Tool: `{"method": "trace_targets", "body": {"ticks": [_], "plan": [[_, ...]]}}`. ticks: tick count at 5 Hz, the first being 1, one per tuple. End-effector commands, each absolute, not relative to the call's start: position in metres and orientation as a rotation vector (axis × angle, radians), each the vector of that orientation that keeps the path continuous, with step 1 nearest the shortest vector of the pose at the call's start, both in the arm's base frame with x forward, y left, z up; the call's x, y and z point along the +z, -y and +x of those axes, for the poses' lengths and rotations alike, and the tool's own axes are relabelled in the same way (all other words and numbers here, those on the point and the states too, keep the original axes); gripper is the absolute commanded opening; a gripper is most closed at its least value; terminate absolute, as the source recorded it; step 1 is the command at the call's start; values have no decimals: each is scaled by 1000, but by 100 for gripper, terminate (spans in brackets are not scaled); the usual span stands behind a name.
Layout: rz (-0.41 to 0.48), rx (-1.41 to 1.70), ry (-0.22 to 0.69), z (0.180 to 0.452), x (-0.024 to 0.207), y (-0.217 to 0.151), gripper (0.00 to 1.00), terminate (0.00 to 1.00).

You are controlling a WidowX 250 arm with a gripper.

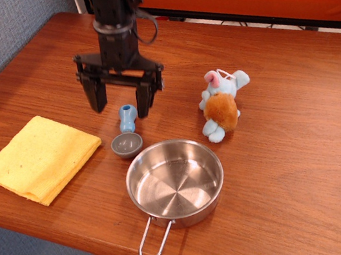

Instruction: Move blue spoon and place onto cloth

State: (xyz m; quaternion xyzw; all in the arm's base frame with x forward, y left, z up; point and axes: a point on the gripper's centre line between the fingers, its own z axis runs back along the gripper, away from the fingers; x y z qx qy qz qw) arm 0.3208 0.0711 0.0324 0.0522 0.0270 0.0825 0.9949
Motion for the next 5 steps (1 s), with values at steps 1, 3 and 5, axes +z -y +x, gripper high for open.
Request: {"method": "trace_targets", "body": {"ticks": [1,3,5], "plan": [[115,206,8,326,27,-68,100,0],[130,217,11,324,19,-65,0,0],[113,188,13,326,20,-59,0,0]]}}
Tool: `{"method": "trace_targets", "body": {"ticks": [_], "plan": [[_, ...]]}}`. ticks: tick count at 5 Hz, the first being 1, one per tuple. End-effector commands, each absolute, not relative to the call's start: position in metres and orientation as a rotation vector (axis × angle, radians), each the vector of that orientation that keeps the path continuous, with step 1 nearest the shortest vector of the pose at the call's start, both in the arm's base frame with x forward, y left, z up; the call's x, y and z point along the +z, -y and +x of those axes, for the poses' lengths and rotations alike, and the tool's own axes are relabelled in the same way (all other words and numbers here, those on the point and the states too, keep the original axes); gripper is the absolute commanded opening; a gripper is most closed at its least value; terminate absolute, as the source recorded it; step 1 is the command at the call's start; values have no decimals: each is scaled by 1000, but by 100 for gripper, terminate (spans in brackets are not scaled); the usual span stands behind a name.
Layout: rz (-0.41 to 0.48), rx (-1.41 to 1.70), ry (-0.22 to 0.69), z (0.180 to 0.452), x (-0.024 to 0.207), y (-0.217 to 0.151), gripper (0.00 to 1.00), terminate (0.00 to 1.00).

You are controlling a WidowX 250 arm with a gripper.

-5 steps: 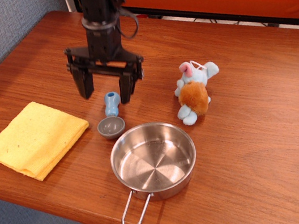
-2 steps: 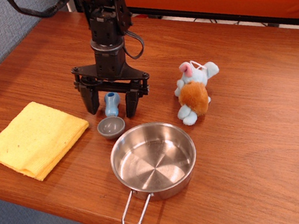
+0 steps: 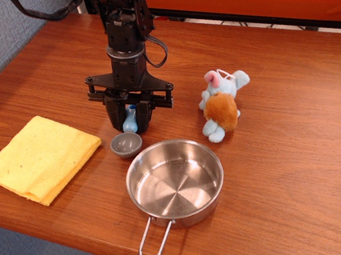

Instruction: Move blue spoon and place onto cloth

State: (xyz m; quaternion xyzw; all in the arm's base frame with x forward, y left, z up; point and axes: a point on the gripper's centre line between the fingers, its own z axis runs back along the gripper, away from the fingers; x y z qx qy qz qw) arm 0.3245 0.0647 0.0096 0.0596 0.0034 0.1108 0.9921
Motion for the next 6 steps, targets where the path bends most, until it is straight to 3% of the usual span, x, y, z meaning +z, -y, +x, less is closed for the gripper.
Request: {"method": "trace_targets", "body": {"ticks": [1,3,4,6], "plan": [[114,170,13,329,40,-59,0,0],[170,232,42,301,82,-93,0,0],[175,342,29,277,82,-128,0,0],[205,505,5,252,54,-170,0,0]]}}
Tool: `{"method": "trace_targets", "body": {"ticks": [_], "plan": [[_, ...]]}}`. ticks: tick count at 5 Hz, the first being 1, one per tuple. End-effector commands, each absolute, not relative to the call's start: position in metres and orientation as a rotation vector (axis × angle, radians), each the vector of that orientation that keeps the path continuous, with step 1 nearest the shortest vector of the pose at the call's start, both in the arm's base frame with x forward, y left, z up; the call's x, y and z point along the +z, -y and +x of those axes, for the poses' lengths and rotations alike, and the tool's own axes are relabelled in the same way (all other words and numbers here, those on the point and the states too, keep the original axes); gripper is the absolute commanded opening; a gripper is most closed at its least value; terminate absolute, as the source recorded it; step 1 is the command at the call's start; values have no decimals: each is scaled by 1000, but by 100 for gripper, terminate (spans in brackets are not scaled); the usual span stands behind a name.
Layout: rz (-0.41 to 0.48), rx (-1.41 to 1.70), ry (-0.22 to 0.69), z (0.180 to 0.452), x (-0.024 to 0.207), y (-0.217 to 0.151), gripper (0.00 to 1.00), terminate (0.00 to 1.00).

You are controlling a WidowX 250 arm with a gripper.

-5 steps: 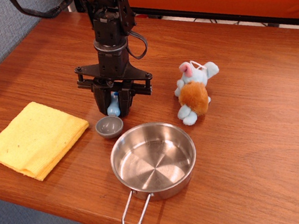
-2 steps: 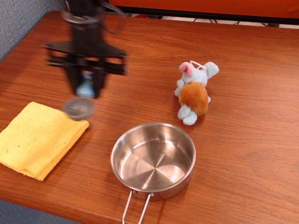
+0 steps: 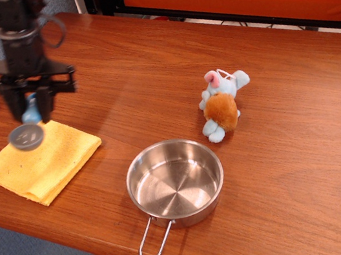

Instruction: Move blue spoon and place onto cloth

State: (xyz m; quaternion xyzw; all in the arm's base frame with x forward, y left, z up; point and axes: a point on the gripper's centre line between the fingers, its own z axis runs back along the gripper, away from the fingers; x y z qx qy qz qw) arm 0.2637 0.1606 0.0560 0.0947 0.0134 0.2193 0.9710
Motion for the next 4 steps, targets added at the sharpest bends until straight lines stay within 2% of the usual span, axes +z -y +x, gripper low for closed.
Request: {"method": "trace_targets", "body": {"ticks": [1,2,3,4], "plan": [[240,541,14,246,42,-171,0,0],[243,553,37,247,38,-168,100,0],[273,558,25,248,36,-168,100,0],[271,543,37,251,46,-166,100,0]]}}
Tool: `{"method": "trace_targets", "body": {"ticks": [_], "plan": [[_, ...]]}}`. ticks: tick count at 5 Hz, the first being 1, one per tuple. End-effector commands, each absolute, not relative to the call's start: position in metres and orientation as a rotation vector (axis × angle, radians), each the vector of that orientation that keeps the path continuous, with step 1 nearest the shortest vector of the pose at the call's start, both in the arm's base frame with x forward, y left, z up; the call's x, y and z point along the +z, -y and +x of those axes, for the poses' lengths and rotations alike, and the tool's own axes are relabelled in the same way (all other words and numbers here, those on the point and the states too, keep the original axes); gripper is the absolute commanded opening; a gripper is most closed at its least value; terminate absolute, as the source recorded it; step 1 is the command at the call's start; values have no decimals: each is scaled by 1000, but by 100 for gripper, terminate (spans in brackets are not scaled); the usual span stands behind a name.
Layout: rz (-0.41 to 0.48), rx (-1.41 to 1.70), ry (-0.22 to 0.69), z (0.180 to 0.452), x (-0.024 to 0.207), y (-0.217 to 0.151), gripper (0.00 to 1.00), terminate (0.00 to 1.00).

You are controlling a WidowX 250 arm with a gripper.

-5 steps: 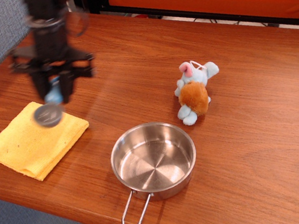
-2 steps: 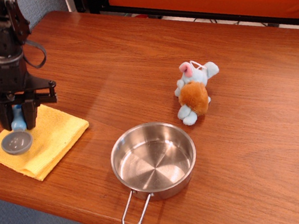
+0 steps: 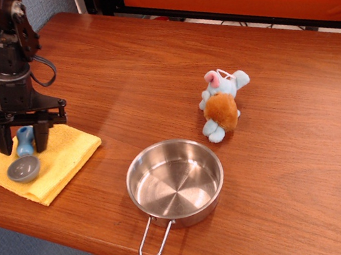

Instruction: Move blue spoon and place onto cloth

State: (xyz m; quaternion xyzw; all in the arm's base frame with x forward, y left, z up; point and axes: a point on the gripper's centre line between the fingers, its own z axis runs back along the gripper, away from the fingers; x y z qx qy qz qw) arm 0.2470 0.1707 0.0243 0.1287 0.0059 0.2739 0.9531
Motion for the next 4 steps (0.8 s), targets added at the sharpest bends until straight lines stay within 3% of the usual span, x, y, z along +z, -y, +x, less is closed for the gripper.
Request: {"method": "trace_targets", "body": {"ticks": [1,2,3,4], "plan": [[278,499,69,257,77,-152,100,0],[244,326,133,270,114,-112,100,0],[194,181,203,274,137,-62,100,0],[122,-23,229,282,134,-15,100,0]]}}
